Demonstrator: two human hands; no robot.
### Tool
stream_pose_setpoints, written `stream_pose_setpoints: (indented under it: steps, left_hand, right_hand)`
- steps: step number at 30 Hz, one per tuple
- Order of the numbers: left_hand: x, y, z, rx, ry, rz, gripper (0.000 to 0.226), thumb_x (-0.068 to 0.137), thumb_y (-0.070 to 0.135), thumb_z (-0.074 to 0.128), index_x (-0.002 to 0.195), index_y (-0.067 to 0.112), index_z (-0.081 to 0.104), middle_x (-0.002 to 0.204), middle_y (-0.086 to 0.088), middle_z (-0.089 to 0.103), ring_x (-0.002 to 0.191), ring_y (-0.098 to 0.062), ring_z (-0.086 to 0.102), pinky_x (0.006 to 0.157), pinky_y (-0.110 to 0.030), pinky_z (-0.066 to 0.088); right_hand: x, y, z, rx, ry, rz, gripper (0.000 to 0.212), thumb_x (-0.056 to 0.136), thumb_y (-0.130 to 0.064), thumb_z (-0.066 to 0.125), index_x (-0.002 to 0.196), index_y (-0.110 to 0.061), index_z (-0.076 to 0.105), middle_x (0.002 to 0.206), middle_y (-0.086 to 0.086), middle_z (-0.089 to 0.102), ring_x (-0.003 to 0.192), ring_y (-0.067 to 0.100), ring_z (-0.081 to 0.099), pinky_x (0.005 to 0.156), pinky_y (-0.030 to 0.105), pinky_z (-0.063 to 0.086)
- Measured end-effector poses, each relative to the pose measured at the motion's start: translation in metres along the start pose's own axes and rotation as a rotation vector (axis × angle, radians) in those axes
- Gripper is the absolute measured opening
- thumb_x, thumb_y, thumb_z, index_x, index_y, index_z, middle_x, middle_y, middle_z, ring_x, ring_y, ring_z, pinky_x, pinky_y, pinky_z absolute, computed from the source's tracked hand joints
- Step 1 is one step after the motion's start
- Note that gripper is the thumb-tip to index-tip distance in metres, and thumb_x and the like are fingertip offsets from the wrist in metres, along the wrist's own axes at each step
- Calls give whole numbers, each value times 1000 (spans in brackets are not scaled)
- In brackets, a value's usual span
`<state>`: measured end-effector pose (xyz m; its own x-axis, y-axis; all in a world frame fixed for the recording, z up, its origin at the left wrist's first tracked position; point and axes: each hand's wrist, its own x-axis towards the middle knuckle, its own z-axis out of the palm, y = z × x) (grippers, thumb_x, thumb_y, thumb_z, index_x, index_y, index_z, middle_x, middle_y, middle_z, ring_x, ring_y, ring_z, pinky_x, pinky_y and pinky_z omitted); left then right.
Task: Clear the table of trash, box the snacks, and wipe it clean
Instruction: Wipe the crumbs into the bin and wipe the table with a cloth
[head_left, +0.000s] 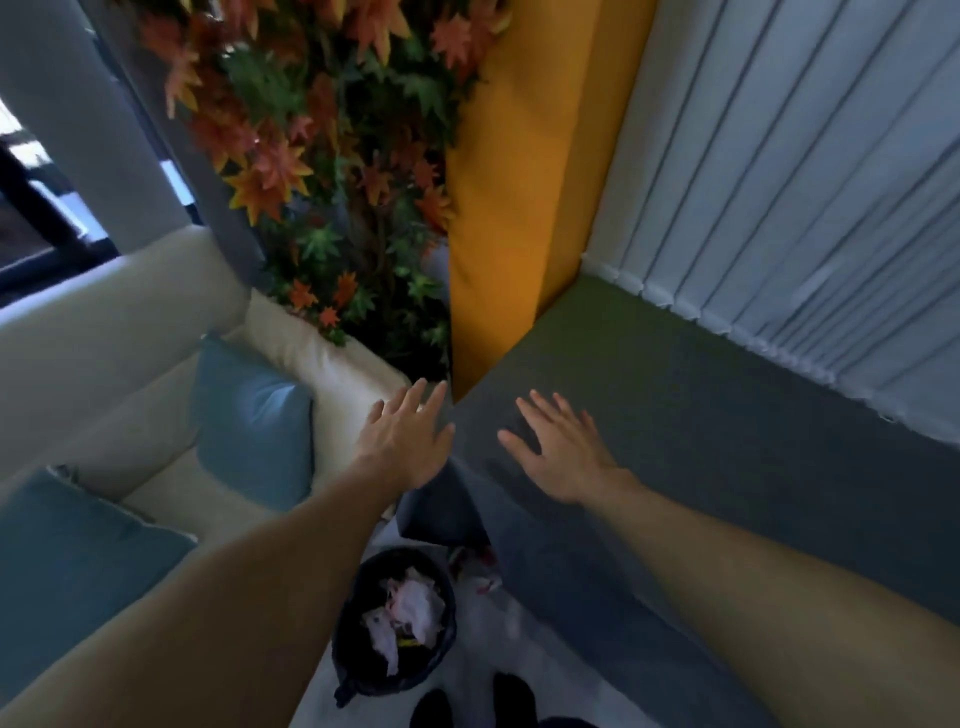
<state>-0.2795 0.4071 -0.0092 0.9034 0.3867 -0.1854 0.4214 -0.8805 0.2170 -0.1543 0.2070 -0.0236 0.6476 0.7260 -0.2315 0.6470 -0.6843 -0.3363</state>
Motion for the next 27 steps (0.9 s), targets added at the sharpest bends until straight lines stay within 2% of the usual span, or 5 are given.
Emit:
stream_pose_setpoints:
  steps: [8,15,27]
  left_hand:
    - [41,88,-2,90,-70,282,67,100,58,23,159,31,4,167,0,8,152,-28,10,122,-47,13]
    - [45,183,17,141,-141,484,66,102,54,22,159,30,-1,168,-1,3,153,-28,6,124,-47,10]
    - [38,355,78,147,-186,640,66,102,51,26,159,29,1,168,-2,4,153,-28,8,124,-47,9]
  right_hand:
    - [-65,69,-25,42,153,306,95,80,-86,2,156,-31,14,165,-8,5,152,22,0,120,57,0]
    - [-137,137,-34,94,199,485,93,82,-85,4,157,-31,12,165,-8,2,152,22,-2,120,56,-1]
    - [-242,280,-33,124,253,654,91,83,-83,6,156,-29,17,165,-6,8,152,23,3,120,56,3]
